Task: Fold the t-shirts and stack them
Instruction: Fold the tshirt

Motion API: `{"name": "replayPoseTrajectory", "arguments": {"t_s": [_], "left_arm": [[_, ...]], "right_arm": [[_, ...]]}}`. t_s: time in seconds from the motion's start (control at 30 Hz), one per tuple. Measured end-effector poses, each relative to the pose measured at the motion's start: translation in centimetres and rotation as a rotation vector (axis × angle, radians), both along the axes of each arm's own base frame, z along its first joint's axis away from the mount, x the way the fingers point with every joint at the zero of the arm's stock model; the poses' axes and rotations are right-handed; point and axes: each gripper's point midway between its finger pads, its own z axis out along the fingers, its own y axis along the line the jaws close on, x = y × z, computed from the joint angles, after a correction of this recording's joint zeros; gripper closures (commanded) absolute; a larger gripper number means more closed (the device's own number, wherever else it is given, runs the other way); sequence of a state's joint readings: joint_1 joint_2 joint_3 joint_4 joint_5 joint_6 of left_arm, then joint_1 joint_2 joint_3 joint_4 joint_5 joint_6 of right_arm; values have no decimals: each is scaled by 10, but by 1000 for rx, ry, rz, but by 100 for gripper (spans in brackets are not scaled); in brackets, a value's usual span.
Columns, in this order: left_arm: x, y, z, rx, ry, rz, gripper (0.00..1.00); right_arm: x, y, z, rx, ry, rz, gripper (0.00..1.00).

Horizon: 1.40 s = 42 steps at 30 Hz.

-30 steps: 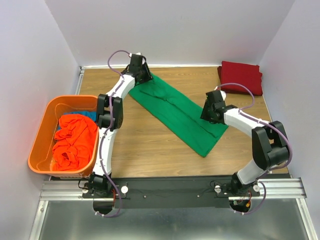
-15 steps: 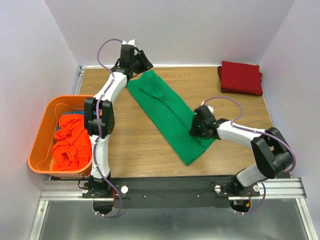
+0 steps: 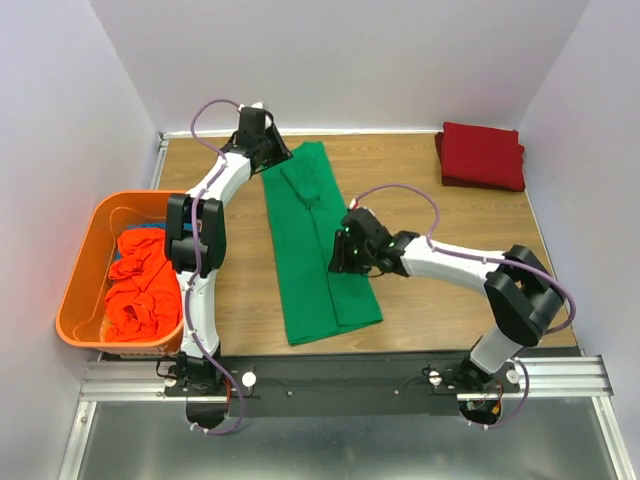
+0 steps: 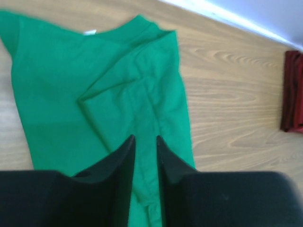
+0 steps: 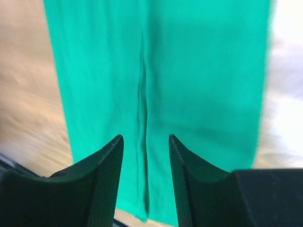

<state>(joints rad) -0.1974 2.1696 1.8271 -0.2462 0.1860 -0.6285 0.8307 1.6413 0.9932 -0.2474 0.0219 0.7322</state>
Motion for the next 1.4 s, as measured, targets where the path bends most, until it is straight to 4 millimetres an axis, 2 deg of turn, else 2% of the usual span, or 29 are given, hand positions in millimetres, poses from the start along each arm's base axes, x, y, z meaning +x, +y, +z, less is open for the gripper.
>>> {"name": "replayPoseTrajectory", "arguments": {"t_s": [0.03,0.07,0.1,0.23,0.27,0.3,0.33,0.43,0.5,0.57,0.7,0.8,0.9,1.0,1.2,1.4], "left_arm": [[-1,0,-3,2,8,2,75],[-8,1,-16,8,36,5,76],[-16,1,-26,18,60,9,76],[-52,-7,-46,29,134,9,83],[-66,-11,-46,26,147,4,83],[-72,-12,-45,24,151,3,85],[-80,-15,-41,15,145,0,86],[-105,-18,-27,-15,125,-5,87],[-115,-17,-23,-31,118,-3,88],[-125,-15,-27,-42,118,-5,88],[-142,-12,-46,-39,158,-11,88],[-154,-9,-60,-32,194,-13,89],[-158,-9,-62,-34,199,-17,90],[-157,-11,-58,-42,188,-25,90],[-156,-12,-56,-48,177,-30,90],[-156,-15,-54,-57,173,-42,91]], "right_arm": [[11,-2,6,7,-16,-19,50],[21,-5,11,10,-21,-32,51],[40,-8,21,20,-43,-54,52],[150,-21,62,100,-153,-142,55],[183,-23,68,130,-174,-147,58],[201,-24,74,149,-194,-149,59],[230,-23,75,185,-205,-132,59],[275,-12,77,262,-233,-77,60],[293,2,70,312,-233,-19,60],[308,22,67,371,-238,43,61],[316,57,51,501,-208,145,61],[316,67,30,552,-160,150,61],[316,68,3,559,-103,115,61],[320,64,-23,565,-47,47,62],[327,42,-31,599,-16,-95,62],[323,-4,-32,579,-21,-243,61]]}}
